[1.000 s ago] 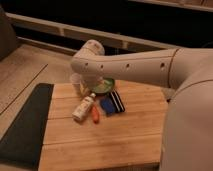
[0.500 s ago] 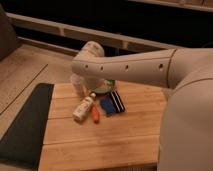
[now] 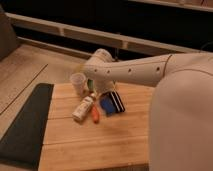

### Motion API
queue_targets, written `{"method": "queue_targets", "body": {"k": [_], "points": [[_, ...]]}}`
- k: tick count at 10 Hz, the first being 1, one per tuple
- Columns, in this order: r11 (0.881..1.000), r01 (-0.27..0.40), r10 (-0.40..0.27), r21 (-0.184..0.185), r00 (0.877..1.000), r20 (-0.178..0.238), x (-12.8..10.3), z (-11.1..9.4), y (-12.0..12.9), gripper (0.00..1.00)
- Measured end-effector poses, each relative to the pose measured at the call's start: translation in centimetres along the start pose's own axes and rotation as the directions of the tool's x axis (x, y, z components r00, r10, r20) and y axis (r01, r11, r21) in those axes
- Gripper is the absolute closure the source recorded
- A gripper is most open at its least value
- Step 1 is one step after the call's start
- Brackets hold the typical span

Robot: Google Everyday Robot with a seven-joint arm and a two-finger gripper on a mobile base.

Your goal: Place the white sponge in the ceramic cup

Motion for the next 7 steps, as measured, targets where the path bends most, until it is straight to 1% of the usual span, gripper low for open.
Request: {"method": "queue_targets", "body": {"k": [2, 4, 6, 7], "points": [[1.0, 0.009, -0.009, -0.021, 1.0, -0.025, -0.2, 2.4, 0.2, 0.35], [0.998, 0.007, -0.011, -0.068, 0.998, -0.059, -0.2, 5.4, 0.8, 0.35], [0.993, 0.002, -0.012, -0.115, 0.996, -0.089, 0.0, 7.4, 1.6, 0.35], [0.993, 0.001, -0.011, -0.118, 0.996, -0.09, 0.0, 7.5, 1.6, 0.35]]}}
